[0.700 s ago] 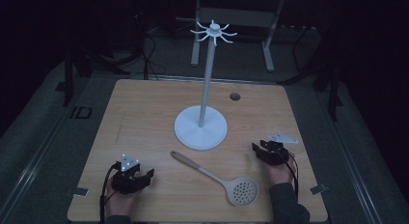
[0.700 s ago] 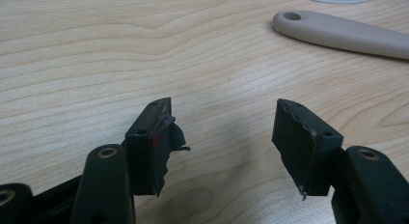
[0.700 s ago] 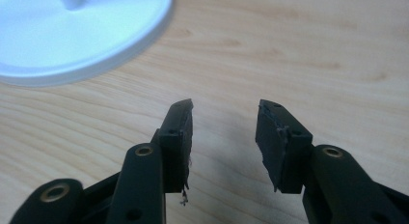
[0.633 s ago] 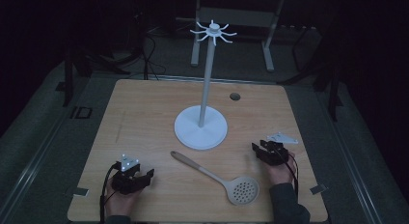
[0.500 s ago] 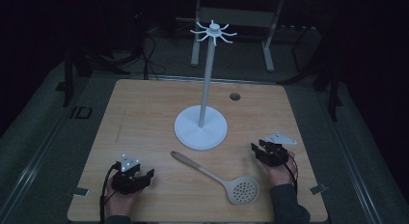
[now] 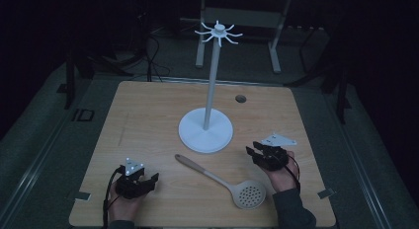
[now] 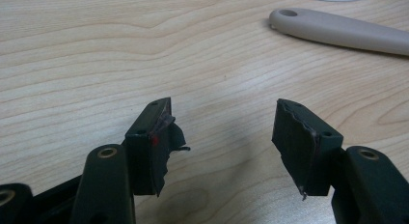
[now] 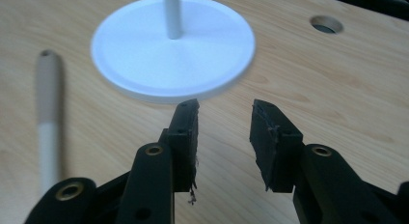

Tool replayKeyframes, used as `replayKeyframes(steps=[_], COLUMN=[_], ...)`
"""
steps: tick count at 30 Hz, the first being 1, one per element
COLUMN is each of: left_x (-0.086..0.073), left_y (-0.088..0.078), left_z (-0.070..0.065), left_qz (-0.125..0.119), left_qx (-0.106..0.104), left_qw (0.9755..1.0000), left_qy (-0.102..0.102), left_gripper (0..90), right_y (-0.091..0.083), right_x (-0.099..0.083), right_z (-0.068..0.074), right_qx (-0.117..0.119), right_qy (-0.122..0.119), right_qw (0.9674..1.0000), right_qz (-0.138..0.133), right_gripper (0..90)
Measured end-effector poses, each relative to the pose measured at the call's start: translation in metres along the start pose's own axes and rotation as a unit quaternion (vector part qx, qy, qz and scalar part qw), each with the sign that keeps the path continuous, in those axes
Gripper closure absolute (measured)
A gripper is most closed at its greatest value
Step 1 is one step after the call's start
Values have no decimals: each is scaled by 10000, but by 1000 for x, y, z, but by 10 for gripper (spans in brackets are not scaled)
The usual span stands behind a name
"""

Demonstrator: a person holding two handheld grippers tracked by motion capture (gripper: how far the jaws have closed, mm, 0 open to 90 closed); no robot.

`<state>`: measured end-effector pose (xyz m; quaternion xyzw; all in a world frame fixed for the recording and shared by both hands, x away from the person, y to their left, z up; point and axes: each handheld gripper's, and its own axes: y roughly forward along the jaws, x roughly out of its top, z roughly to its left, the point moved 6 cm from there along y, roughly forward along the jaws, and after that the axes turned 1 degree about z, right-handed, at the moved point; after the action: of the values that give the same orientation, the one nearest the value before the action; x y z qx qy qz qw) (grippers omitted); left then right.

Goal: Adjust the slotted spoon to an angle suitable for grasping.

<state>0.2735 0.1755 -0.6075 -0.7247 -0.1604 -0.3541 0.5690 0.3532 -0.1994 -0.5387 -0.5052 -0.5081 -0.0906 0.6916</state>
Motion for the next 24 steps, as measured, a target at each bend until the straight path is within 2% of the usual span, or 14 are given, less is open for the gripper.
replayKeyframes(steps=[3, 7, 12, 15, 18, 24], left_x=[0, 0, 0, 0, 0, 0], left_y=[0, 0, -1, -1, -1, -1], left_z=[0, 1, 1, 1, 1, 2], left_qz=[4, -2, -8, -10, -16, -28], left_qx=[3, -3, -3, 1, 0, 0], left_qw=[10000, 10000, 10000, 10000, 10000, 10000], left_qy=[-1, -3, -9, -11, -26, -29], left_gripper=[401, 401, 401, 401, 401, 401], right_y=[-1, 1, 5, 9, 15, 24], right_x=[6, 13, 19, 23, 26, 34], right_z=[9, 18, 26, 31, 35, 48], right_qx=[118, 498, 623, 674, 847, 904], right_qy=[-156, -217, -412, -559, -586, -876], right_qw=[9998, 9983, 9962, 9941, 9912, 9854], right_qz=[44, 191, 447, 635, 832, 1145], right_gripper=[631, 647, 665, 669, 672, 670])
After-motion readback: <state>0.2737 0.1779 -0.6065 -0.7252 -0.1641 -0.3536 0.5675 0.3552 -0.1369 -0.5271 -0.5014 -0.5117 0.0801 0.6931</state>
